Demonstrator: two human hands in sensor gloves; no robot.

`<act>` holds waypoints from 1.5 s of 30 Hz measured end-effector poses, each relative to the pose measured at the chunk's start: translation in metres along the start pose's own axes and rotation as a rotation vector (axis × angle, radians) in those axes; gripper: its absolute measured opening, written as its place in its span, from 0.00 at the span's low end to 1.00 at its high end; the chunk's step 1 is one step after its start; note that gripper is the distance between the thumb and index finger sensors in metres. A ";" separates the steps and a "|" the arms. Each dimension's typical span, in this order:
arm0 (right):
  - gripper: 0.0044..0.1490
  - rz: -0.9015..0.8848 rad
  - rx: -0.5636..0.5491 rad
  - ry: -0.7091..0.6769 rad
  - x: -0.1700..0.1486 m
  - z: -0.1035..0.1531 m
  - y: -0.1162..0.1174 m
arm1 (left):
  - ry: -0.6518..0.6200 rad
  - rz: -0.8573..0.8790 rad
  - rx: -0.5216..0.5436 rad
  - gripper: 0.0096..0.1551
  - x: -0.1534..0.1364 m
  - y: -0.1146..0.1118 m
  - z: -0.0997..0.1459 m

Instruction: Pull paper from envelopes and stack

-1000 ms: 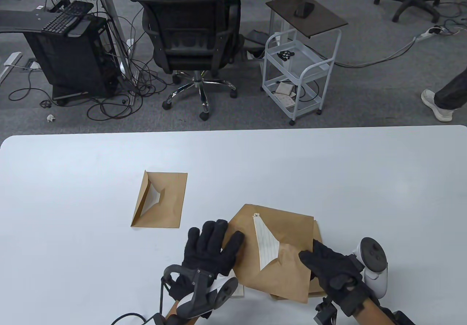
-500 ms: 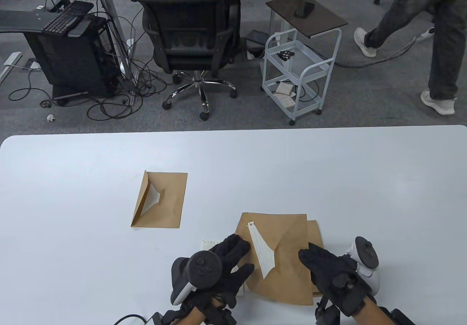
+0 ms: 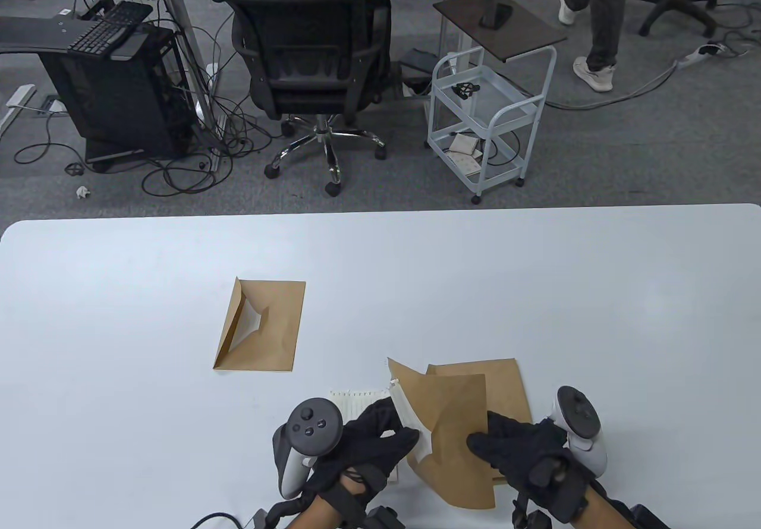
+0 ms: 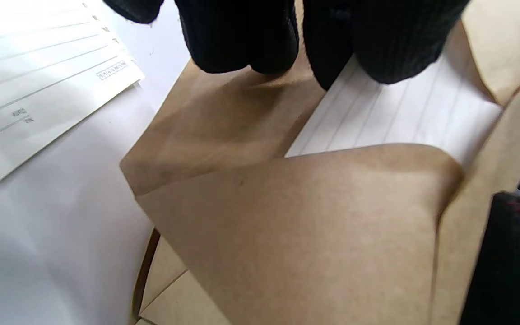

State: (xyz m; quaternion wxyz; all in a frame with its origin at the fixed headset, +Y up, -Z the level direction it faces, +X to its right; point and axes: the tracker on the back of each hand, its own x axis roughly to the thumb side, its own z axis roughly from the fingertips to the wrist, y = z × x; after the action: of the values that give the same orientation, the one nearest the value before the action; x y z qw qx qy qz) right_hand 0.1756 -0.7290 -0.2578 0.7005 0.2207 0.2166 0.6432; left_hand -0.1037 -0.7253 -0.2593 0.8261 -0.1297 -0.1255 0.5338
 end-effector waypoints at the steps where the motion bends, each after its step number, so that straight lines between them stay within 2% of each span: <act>1: 0.30 0.002 -0.004 0.000 0.000 0.000 0.000 | -0.002 -0.004 0.002 0.19 0.000 0.000 0.000; 10: 0.30 0.123 -0.133 -0.015 0.004 0.004 -0.013 | -0.011 -0.096 0.063 0.18 0.001 0.013 0.001; 16: 0.30 0.160 -0.213 -0.051 0.012 0.010 -0.029 | 0.028 -0.271 0.162 0.17 -0.003 0.038 0.002; 20: 0.30 0.076 -0.309 -0.078 0.018 0.018 -0.050 | 0.091 -0.302 0.208 0.17 -0.009 0.060 0.002; 24: 0.30 0.016 -0.409 -0.093 0.019 0.028 -0.075 | 0.159 -0.417 0.251 0.18 -0.015 0.083 0.002; 29: 0.30 -0.034 -0.496 -0.077 0.014 0.034 -0.089 | 0.260 -0.530 0.221 0.19 -0.024 0.096 0.000; 32: 0.30 -0.028 -0.505 -0.077 0.015 0.035 -0.091 | 0.277 -0.595 0.210 0.20 -0.026 0.097 0.000; 34: 0.30 -0.003 -0.508 -0.073 0.016 0.036 -0.091 | 0.291 -0.572 0.103 0.21 -0.027 0.090 -0.003; 35: 0.30 -0.002 -0.507 -0.074 0.016 0.036 -0.091 | 0.285 -0.561 0.083 0.22 -0.028 0.087 -0.004; 38: 0.30 0.002 -0.501 -0.072 0.015 0.036 -0.092 | 0.289 -0.597 0.026 0.32 -0.029 0.076 -0.009; 41: 0.30 0.001 -0.503 -0.070 0.015 0.036 -0.091 | 0.296 -0.677 0.027 0.43 -0.031 0.068 -0.010; 45: 0.30 0.012 -0.504 -0.067 0.014 0.036 -0.091 | 0.299 -0.847 0.050 0.45 -0.031 0.059 -0.013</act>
State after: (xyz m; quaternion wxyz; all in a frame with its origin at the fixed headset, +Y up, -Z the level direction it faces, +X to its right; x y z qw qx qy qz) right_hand 0.2712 -0.7228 -0.2832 0.7362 0.0618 0.0245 0.6735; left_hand -0.1620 -0.7312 -0.2940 0.9838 -0.1225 -0.0336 0.1267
